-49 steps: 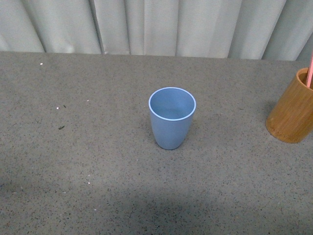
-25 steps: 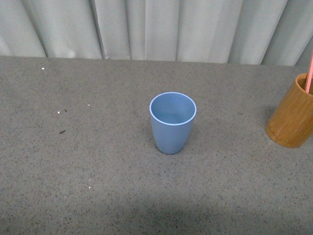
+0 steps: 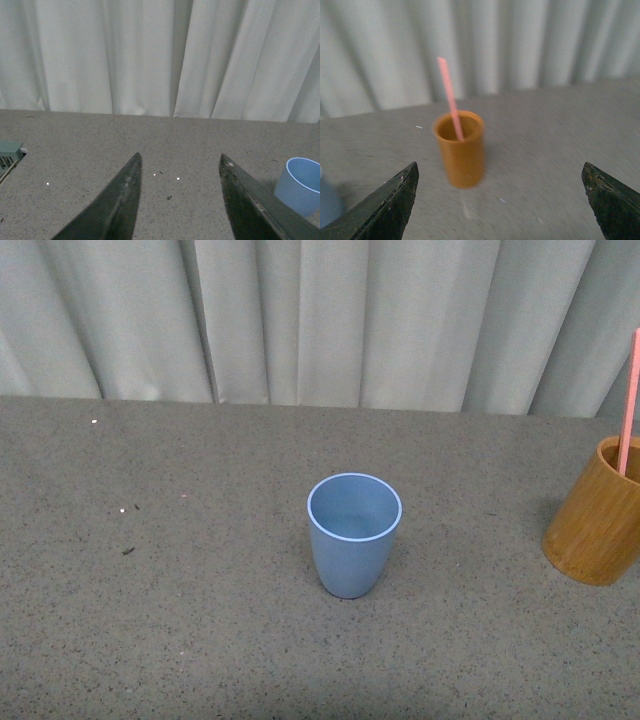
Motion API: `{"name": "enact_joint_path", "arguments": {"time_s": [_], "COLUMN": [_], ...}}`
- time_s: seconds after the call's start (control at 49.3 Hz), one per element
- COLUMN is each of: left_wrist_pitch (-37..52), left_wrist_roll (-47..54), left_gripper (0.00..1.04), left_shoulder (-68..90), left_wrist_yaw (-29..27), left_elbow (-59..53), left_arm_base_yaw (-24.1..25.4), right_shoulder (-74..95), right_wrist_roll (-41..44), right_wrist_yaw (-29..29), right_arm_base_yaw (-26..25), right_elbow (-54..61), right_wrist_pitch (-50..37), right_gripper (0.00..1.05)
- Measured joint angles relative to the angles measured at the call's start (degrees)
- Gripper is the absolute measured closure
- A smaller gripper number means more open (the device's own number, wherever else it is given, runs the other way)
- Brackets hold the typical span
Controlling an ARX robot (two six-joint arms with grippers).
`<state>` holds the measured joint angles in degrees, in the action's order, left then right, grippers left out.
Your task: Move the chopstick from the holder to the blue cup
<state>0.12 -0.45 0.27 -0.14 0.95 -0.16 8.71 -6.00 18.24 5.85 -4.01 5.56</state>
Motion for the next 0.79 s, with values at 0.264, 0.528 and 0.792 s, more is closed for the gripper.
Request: {"name": "enact_joint_path", "arguments": {"time_s": [0.264, 0.528, 0.792], "left_wrist_pitch": [-0.04, -0.04, -0.04], "left_wrist_roll": [0.11, 0.15, 0.15], "left_gripper": [0.05, 0.07, 0.07], "left_shoulder": [-0.07, -0.07, -0.07], "left_wrist_yaw": [0.15, 0.13, 0.13], "left_elbow": [0.0, 0.0, 0.0], "left_arm_base_yaw": [0.02, 0.02, 0.02], "right_shoulder": [35.98, 56.7, 69.66], "right_wrist_roll": [0.22, 2.8, 4.9], "right_wrist_yaw": [5.03, -3.61, -2.62], "right_arm_base_yaw": [-3.48, -9.03, -9.38], "right_elbow": [-8.33, -18.38, -23.02], "right_wrist_pitch": [-18.91, -24.57, -31.39], "right_gripper": [0.1, 0.1, 0.1]}}
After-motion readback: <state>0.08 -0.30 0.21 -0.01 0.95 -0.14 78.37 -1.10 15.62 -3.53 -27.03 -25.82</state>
